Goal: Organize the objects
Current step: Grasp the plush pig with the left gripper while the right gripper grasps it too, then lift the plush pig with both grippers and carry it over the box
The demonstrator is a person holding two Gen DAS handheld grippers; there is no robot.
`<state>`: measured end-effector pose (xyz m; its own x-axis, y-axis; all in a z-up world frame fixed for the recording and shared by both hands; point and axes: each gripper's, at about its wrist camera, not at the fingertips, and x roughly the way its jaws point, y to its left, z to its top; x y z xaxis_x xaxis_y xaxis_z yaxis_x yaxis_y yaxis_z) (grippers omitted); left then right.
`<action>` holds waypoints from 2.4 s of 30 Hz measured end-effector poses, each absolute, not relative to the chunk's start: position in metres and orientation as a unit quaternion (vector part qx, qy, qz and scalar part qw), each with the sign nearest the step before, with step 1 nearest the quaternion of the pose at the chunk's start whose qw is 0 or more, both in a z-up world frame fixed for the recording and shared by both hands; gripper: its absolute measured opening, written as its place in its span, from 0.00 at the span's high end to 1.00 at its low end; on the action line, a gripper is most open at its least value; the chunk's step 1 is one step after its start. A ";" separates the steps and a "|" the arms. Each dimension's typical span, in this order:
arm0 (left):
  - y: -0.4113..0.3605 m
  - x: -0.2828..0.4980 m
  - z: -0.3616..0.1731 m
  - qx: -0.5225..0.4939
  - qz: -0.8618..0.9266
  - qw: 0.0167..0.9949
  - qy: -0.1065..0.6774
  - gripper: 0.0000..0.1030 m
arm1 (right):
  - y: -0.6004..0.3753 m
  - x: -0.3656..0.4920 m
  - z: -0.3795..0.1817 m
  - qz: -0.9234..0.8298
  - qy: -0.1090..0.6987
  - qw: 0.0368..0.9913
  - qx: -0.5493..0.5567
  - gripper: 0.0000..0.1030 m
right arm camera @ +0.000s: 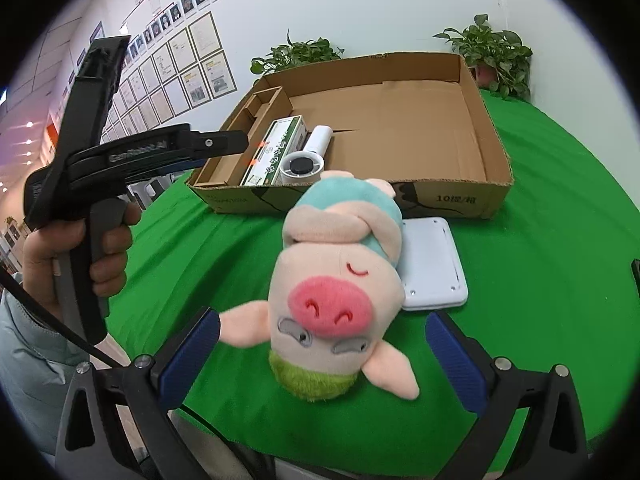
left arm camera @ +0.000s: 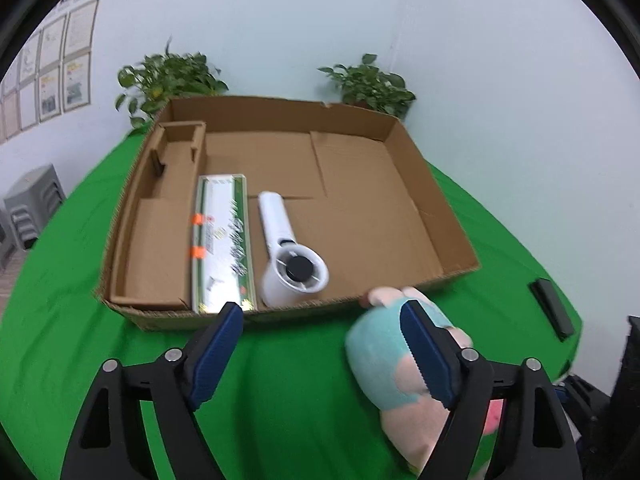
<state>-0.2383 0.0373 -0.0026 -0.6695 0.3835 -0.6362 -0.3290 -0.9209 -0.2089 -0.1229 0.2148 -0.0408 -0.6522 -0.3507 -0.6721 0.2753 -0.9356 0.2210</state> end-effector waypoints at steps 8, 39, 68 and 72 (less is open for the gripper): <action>0.045 -0.228 -0.044 -0.445 0.839 0.284 -0.135 0.21 | 0.211 -0.129 -0.057 -0.899 -0.054 0.161 0.404 0.04; 0.054 -0.169 -0.071 -0.499 0.788 0.303 -0.197 0.40 | 0.184 -0.102 -0.071 -0.900 -0.024 0.171 0.401 0.14; 0.036 -0.136 -0.074 -0.524 0.746 0.353 -0.211 0.54 | 0.184 -0.085 -0.080 -0.902 -0.027 0.196 0.383 0.36; 0.035 -0.124 -0.059 -0.505 0.761 0.353 -0.204 0.57 | 0.180 -0.079 -0.073 -0.911 -0.027 0.201 0.359 0.37</action>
